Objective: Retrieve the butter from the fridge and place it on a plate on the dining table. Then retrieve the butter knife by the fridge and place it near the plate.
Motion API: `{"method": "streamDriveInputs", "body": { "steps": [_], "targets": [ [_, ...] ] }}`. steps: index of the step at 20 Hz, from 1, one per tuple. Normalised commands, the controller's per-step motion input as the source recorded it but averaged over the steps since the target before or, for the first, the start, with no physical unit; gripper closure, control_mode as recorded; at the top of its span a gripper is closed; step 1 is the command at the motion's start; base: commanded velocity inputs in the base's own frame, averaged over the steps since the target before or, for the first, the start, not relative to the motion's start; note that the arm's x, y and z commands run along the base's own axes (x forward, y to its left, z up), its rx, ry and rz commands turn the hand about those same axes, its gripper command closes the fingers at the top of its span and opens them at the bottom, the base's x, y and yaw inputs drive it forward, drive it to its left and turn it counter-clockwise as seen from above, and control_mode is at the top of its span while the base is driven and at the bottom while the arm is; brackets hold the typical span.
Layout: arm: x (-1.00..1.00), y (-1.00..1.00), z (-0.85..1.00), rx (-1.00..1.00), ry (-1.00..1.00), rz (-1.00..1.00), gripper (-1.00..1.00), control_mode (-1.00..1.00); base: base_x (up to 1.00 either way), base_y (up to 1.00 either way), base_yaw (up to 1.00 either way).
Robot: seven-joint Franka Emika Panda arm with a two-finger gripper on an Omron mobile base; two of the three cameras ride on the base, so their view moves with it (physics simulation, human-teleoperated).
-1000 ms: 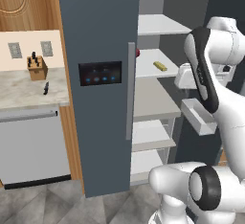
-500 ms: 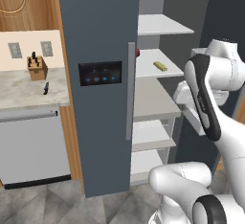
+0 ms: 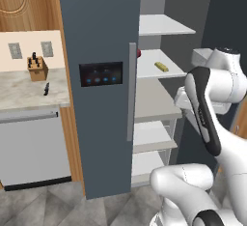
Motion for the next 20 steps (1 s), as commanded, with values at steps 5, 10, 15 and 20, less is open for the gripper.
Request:
{"method": "streamDriveInputs", "body": {
  "steps": [5,10,15,20],
  "targets": [
    [0.00,-0.02,-0.03,0.00,0.00,-0.07,-1.00,1.00,0.56,-0.03,-0.30],
    [0.00,0.00,0.00,0.00,0.00,0.00,-1.00,1.00,0.88,0.22,-0.31],
    [0.00,0.00,0.00,0.00,0.00,0.00,-1.00,1.00,0.56,0.43,-0.17],
    [0.00,0.00,0.00,0.00,0.00,0.00,-1.00,1.00,0.53,0.16,-0.06]
  ]
}}
